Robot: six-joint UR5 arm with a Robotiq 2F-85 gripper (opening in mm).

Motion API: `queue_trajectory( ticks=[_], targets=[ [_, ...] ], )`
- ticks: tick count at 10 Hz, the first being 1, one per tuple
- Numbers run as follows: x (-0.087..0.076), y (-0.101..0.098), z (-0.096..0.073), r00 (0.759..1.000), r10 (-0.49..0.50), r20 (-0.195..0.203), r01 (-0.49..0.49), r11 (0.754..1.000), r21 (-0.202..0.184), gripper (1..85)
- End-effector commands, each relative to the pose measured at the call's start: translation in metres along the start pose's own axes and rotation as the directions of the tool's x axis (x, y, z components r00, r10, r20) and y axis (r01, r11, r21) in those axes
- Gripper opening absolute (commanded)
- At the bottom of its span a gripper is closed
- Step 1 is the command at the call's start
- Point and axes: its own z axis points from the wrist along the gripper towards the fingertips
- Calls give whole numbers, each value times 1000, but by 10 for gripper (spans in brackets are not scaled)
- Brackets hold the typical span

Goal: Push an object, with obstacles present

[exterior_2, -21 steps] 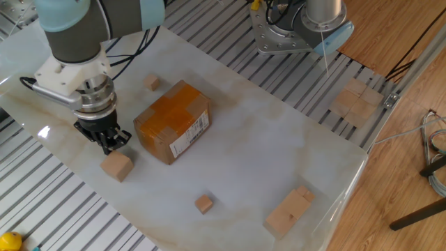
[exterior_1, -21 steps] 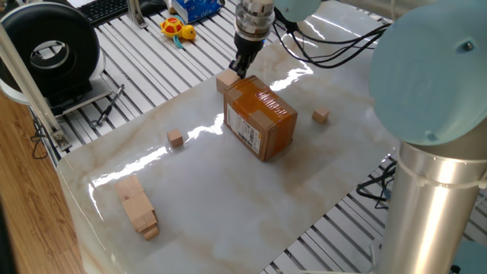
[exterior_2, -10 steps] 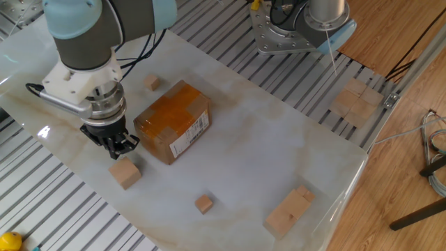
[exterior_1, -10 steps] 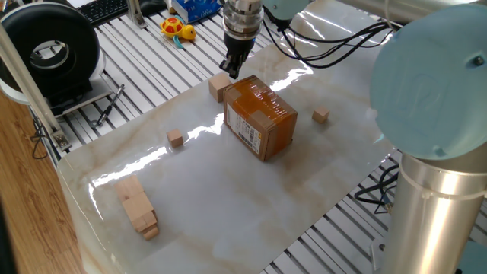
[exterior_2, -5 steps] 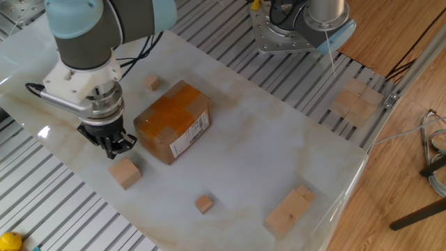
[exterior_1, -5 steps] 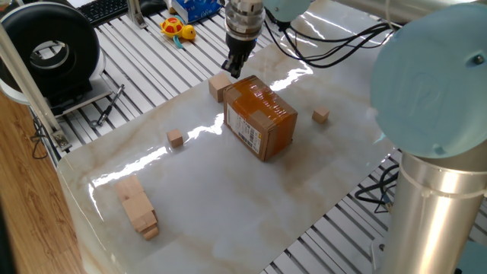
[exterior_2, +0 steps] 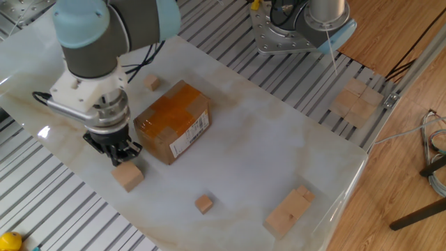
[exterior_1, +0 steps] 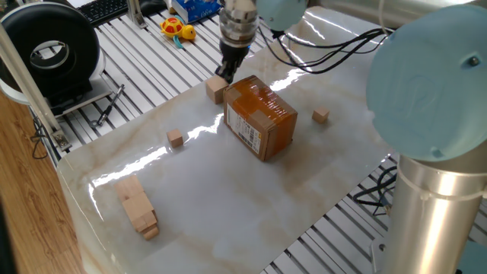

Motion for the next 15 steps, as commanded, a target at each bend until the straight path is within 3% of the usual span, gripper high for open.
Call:
queue_trajectory(
  ticks=[1,7,12,15],
  targets=[
    [-16,44,-9,999,54,3,-54,998,-26,13],
    [-10,38,-13,999,45,-13,-45,999,-13,13],
    [-5,19,-4,1000,23,-10,-23,1000,7,13],
    [5,6,-12,999,7,-41,-6,1000,16,13]
  ],
)
